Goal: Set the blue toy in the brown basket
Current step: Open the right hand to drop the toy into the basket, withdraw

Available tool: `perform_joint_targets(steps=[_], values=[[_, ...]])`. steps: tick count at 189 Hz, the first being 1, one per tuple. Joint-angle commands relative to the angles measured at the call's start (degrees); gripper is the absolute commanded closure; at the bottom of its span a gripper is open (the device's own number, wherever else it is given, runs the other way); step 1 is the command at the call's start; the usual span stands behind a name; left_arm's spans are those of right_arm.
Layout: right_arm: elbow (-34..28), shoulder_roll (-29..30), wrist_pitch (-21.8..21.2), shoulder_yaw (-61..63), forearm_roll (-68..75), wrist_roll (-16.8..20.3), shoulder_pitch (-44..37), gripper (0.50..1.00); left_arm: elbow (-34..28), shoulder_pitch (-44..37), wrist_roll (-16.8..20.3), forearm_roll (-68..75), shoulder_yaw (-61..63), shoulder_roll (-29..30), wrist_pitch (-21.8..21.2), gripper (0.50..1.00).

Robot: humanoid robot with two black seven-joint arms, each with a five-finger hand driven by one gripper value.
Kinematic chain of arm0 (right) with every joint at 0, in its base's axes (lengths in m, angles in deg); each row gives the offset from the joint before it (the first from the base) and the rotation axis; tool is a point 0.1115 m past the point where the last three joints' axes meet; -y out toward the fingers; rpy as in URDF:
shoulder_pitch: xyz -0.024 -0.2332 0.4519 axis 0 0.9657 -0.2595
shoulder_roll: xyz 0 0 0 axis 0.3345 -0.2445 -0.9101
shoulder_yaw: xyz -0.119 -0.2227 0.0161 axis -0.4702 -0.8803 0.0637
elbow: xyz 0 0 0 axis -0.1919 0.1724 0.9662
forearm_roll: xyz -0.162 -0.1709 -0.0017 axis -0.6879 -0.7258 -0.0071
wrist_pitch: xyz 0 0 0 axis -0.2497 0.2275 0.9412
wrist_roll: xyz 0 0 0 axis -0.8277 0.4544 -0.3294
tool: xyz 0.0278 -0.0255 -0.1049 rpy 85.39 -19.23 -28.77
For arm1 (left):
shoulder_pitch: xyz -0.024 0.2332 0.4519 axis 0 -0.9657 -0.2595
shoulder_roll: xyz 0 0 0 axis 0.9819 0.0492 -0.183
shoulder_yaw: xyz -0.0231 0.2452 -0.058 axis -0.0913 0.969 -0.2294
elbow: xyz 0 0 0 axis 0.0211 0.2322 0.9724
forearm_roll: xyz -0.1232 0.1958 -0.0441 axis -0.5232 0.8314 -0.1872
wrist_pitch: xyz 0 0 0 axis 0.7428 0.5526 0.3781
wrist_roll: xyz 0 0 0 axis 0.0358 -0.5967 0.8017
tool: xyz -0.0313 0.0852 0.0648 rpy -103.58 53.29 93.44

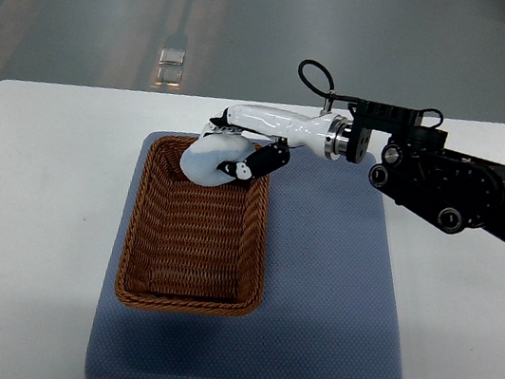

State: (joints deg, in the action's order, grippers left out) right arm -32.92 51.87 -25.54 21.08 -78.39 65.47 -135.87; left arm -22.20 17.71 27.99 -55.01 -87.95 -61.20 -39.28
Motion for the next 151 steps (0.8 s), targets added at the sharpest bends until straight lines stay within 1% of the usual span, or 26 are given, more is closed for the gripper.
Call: perform_joint_targets(steps=[1, 2, 3, 5, 7, 8, 9, 10, 13, 14, 15, 16, 17, 18, 19, 20, 21, 22, 23, 24, 30, 32, 39, 62, 102, 151], values=[[2.5, 2.5, 0.2, -1.0, -0.1, 0.0, 0.0, 0.889, 0.0, 0.1, 0.0, 0.0, 0.0, 0.0, 0.0, 0.500], [2.5, 2.5, 0.2, -1.0, -0.1, 0.0, 0.0, 0.889, 0.0, 0.1, 0.0, 0.0, 0.0, 0.0, 0.0, 0.500], [2.7, 2.6, 0.2, -1.2, -0.1, 0.0, 0.0, 0.871, 0.0, 0.1, 0.0, 0.0, 0.0, 0.0, 0.0, 0.500], [2.7, 2.6, 0.2, -1.2, -0.1, 0.0, 0.0, 0.871, 0.0, 0.1, 0.0, 0.0, 0.0, 0.0, 0.0, 0.500], [2.8, 2.7, 0.3, -1.3, -0.1, 0.0, 0.1, 0.850, 0.0, 0.1, 0.0, 0.0, 0.0, 0.0, 0.0, 0.500], [3.0, 2.7, 0.3, -1.3, -0.1, 0.0, 0.1, 0.830, 0.0, 0.1, 0.0, 0.0, 0.0, 0.0, 0.0, 0.500], [3.0, 2.7, 0.3, -1.3, -0.1, 0.0, 0.1, 0.830, 0.0, 0.1, 0.0, 0.0, 0.0, 0.0, 0.0, 0.500], [3.0, 2.7, 0.3, -1.3, -0.1, 0.0, 0.1, 0.810, 0.0, 0.1, 0.0, 0.0, 0.0, 0.0, 0.0, 0.500], [3.0, 2.7, 0.3, -1.3, -0.1, 0.0, 0.2, 0.791, 0.0, 0.1, 0.0, 0.0, 0.0, 0.0, 0.0, 0.500], [3.1, 2.7, 0.3, -1.3, -0.1, 0.0, 0.2, 0.773, 0.0, 0.1, 0.0, 0.0, 0.0, 0.0, 0.0, 0.500], [3.1, 2.7, 0.3, -1.3, -0.1, 0.0, 0.2, 0.773, 0.0, 0.1, 0.0, 0.0, 0.0, 0.0, 0.0, 0.500], [3.1, 2.8, 0.3, -1.3, -0.1, 0.0, 0.3, 0.754, 0.0, 0.1, 0.0, 0.0, 0.0, 0.0, 0.0, 0.500], [3.1, 2.8, 0.3, -1.3, -0.1, 0.0, 0.3, 0.754, 0.0, 0.1, 0.0, 0.0, 0.0, 0.0, 0.0, 0.500], [3.1, 2.8, 0.3, -1.4, -0.1, 0.1, 0.4, 0.734, 0.0, 0.1, 0.0, 0.0, 0.0, 0.0, 0.0, 0.500], [3.1, 2.8, 0.3, -1.4, -0.1, 0.1, 0.4, 0.734, 0.0, 0.1, 0.0, 0.0, 0.0, 0.0, 0.0, 0.500], [3.1, 2.8, 0.3, -1.3, -0.1, 0.1, 0.4, 0.714, 0.0, 0.1, 0.0, 0.0, 0.0, 0.0, 0.0, 0.500], [3.1, 2.8, 0.3, -1.3, -0.1, 0.1, 0.4, 0.713, 0.0, 0.1, 0.0, 0.0, 0.0, 0.0, 0.0, 0.500], [3.1, 2.8, 0.4, -1.3, -0.1, 0.1, 0.5, 0.693, 0.0, 0.1, 0.0, 0.0, 0.0, 0.0, 0.0, 0.500], [3.1, 2.8, 0.4, -1.3, -0.1, 0.1, 0.5, 0.693, 0.0, 0.1, 0.0, 0.0, 0.0, 0.0, 0.0, 0.500], [3.1, 2.9, 0.4, -1.3, -0.1, 0.1, 0.6, 0.677, 0.0, 0.1, 0.0, 0.0, 0.0, 0.0, 0.0, 0.500], [3.1, 3.0, 0.6, -1.3, 0.0, 0.1, 0.6, 0.640, 0.0, 0.2, 0.0, 0.0, 0.0, 0.0, 0.0, 0.500], [3.1, 3.0, 0.6, -1.3, 0.0, 0.1, 0.6, 0.640, 0.0, 0.2, 0.0, 0.0, 0.0, 0.0, 0.0, 0.500], [3.1, 3.0, 1.1, -1.3, 0.1, 0.1, 0.8, 0.605, 0.2, 0.2, 0.0, 0.0, 0.0, 0.0, 0.0, 0.500], [3.1, 2.6, 3.3, -0.4, 0.4, 0.3, 1.2, 0.589, 0.3, 0.2, 0.0, 0.0, 0.0, 0.0, 0.0, 0.500], [3.2, -0.4, 8.3, 2.3, 7.8, 0.8, 3.3, 0.589, 0.4, 0.3, 0.0, 0.0, 0.0, 0.0, 0.0, 0.500], [3.7, -4.5, 8.7, 18.3, 16.3, 4.8, 11.3, 0.589, 0.4, 0.3, 0.0, 0.0, 0.0, 0.0, 0.0, 0.500]])
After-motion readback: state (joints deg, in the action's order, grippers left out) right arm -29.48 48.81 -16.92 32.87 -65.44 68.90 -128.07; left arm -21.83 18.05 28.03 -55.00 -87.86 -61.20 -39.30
